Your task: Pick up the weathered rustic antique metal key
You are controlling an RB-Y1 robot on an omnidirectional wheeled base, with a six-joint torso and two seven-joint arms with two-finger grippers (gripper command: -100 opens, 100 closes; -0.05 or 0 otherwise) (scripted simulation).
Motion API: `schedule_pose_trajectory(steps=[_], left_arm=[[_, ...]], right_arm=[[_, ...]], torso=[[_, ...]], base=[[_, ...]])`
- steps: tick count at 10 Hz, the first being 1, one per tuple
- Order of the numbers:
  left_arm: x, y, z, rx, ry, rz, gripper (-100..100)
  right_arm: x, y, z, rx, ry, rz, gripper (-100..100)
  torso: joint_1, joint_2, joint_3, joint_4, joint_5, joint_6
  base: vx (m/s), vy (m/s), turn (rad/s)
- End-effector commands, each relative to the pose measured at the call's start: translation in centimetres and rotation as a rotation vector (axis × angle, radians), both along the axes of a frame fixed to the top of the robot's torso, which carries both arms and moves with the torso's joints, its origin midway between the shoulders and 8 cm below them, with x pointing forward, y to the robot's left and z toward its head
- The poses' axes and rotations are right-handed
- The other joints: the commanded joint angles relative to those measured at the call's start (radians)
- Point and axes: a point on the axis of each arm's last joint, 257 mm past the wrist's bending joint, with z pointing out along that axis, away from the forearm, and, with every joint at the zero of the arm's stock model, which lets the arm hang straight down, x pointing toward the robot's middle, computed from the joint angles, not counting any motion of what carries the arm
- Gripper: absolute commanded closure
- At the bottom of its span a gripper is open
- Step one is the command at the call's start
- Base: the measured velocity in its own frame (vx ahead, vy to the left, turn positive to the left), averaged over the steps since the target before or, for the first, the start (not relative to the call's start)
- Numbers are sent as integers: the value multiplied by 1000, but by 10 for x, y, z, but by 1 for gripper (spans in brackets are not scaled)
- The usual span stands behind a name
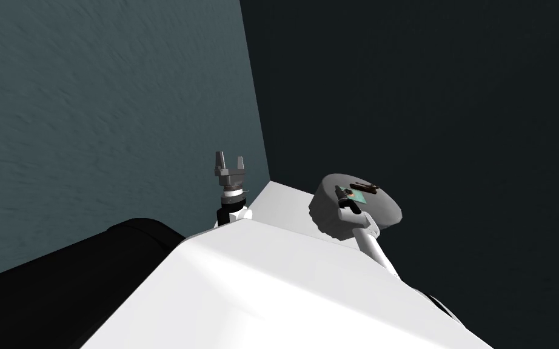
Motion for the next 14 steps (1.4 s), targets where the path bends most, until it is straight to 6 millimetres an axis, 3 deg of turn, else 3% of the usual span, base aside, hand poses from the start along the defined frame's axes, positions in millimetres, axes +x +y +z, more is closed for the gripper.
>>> schedule_pose_trajectory(steps=[1,4,5,7,8,9,10,14], left_arm=[[0,0,0,0,0,0,0],[0,0,0,0,0,0,0],[0,0,0,0,0,0,0],[0,0,0,0,0,0,0],[0,0,0,0,0,0,0],[0,0,0,0,0,0,0],[0,0,0,0,0,0,0],[0,0,0,0,0,0,0]], right_arm=[[-5,-7,-14,-20,46,-10,-100],[-15,-40,-41,-107,167,-36,-100],[-17,-41,-45,-106,176,-39,-100],[-35,-77,-68,-190,299,-67,-100],[-36,-78,-70,-190,303,-68,-100],[-48,-96,-81,-229,365,-83,-100],[-48,-96,-81,-229,365,-83,-100],[-98,-161,-111,-362,584,-133,-100]], torso=[[0,0,0,0,0,0],[-2,0,0,0,0,0],[-3,0,0,0,-1,0],[-2,-1,-1,0,-1,0],[-2,-4,-2,-1,0,0],[-3,-3,-2,-1,-1,0],[-4,-3,-2,-1,-1,0],[-6,-7,-4,-2,-1,0]], base=[[83,48,-1],[82,39,7],[78,33,1],[129,50,10],[124,30,-1],[118,12,10],[90,11,-1],[169,-1,12]])
